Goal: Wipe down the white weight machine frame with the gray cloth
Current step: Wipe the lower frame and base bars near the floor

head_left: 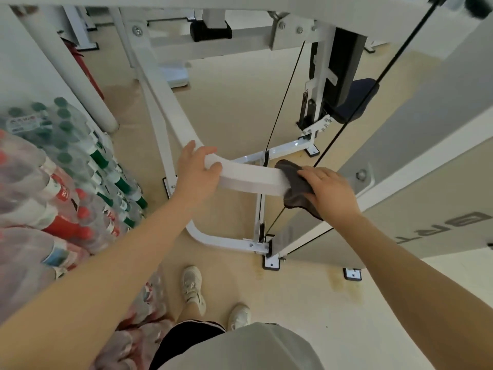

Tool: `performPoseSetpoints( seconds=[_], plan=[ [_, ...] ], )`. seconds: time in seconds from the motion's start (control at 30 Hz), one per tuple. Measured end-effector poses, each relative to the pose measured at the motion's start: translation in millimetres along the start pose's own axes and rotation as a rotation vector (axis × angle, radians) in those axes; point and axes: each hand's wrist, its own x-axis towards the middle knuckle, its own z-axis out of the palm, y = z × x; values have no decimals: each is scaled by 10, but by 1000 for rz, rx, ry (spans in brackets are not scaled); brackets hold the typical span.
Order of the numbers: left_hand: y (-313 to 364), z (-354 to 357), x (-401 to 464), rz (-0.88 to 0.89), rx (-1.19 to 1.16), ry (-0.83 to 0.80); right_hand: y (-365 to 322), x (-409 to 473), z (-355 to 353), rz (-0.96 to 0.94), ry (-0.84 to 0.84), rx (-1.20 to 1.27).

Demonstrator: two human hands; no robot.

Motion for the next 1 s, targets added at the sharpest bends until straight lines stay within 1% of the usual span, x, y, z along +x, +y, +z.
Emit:
performPoseSetpoints(
  seconds=[0.07, 0.13, 0.2, 0.23, 0.3, 0.4, 0.47, 0.53, 0.6, 0.67, 0.7, 0.77, 0.83, 0.87, 0.9, 0.93, 0.97, 1.0],
  plan=[
    [132, 58, -146, 106, -27, -124, -119, -2, -164, 10, 79, 141],
    [260, 117, -282, 159, -89, -312, -252, -16, -320, -20, 137, 257],
    [355, 159, -368, 225, -88, -457, -368, -45, -454, -35, 151, 410],
    [378, 171, -393, 250, -85, -495, -404, -60, -507, -29, 133, 477],
    [406, 190, -429, 264, -78, -550, -429, -91, -581, 7, 44, 558],
    [412, 250, -507, 217, -117, -618, -420, -159, -608, 56, -91, 580],
    [397, 301, -559, 170, -156, -626, -384, -201, -609, 65, -200, 606],
    [376, 329, -578, 131, -144, -595, -305, -240, -609, 97, -365, 696],
    [354, 335, -565, 92, -125, -561, -205, -274, -581, 122, -508, 698],
    [333, 342, -540, 74, -110, -559, -113, -307, -517, 155, -568, 696],
    [318, 355, -533, 64, -96, -565, -74, -325, -478, 185, -578, 763],
    [273, 384, -521, 34, -75, -568, -1, -353, -414, 256, -575, 1025],
    [229, 400, -506, -14, -113, -544, 89, -367, -363, 296, -582, 1266],
    [204, 413, -494, -44, -148, -532, 127, -369, -339, 298, -604, 1341],
    [180, 426, -483, -76, -170, -520, 146, -375, -317, 291, -626, 1365],
    [159, 447, -475, -112, -169, -512, 143, -377, -288, 267, -621, 1324],
    [142, 479, -472, -164, -162, -513, 121, -377, -259, 212, -563, 1198],
    [124, 520, -471, -241, -174, -535, 79, -378, -230, 137, -453, 1003]
  ],
)
